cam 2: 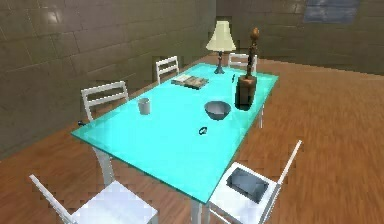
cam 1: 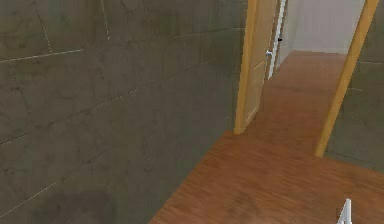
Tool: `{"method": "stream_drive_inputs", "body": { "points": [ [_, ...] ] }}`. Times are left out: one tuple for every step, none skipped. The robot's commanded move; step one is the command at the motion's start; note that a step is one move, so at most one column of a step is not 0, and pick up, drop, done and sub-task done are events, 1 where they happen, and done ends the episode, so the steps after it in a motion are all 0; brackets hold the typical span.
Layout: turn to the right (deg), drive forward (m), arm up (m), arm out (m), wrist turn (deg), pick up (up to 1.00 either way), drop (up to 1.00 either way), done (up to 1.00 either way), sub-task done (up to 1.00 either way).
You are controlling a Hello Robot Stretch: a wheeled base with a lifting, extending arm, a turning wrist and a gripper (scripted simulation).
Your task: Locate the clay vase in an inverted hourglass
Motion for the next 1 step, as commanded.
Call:
{"method": "stream_drive_inputs", "body": {
  "points": [
    [12.0, 0.0, 0.0, 0.0, 0.0, 0.0, 0.0, 0.0, 0.0]
  ]
}}
